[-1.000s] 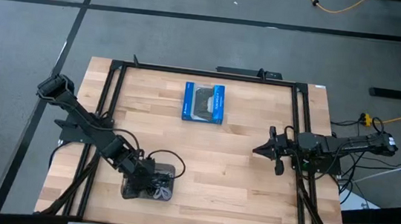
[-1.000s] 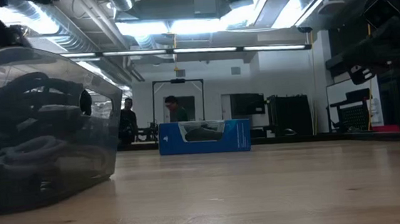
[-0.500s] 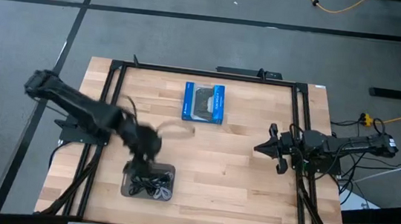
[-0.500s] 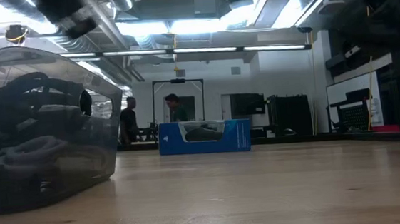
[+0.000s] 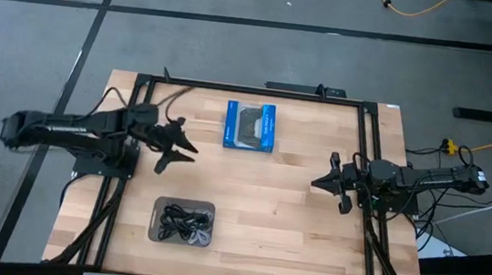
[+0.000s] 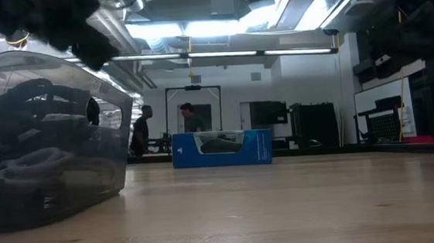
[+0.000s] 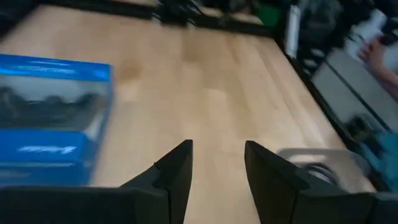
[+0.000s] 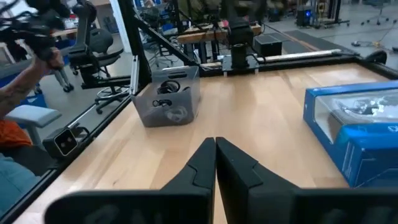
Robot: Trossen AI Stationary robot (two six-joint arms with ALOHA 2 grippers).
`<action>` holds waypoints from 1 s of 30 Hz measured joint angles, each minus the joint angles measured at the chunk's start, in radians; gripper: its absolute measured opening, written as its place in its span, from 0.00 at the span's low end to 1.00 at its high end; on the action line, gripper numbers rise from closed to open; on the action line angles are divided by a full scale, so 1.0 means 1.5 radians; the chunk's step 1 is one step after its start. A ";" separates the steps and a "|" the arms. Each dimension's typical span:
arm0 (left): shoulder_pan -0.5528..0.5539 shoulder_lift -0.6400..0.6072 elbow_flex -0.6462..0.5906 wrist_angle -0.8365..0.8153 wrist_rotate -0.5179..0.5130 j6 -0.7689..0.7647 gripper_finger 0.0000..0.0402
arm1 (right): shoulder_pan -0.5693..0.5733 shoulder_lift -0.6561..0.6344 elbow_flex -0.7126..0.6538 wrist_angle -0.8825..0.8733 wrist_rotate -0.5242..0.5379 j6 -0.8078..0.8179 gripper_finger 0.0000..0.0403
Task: Pick and place USB-C Cables
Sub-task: Return to Home Position
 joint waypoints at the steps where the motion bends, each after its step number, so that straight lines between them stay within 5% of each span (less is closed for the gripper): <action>1: 0.021 -0.022 -0.033 0.033 0.002 -0.006 0.35 | 0.000 -0.002 0.000 0.000 0.000 -0.008 0.04; 7: 0.083 -0.106 -0.184 0.193 -0.124 -0.099 0.35 | -0.001 -0.017 0.000 0.012 0.020 -0.056 0.04; 13: 0.058 -0.121 -0.324 0.408 -0.115 -0.132 0.35 | -0.001 -0.024 0.000 0.013 0.028 -0.072 0.04; 23: -0.005 -0.151 -0.324 0.350 -0.063 -0.129 0.35 | -0.001 -0.023 0.000 -0.019 0.033 -0.020 0.04; 30: -0.008 -0.263 -0.324 0.230 -0.125 -0.114 0.35 | -0.001 -0.023 0.000 -0.029 0.033 0.000 0.04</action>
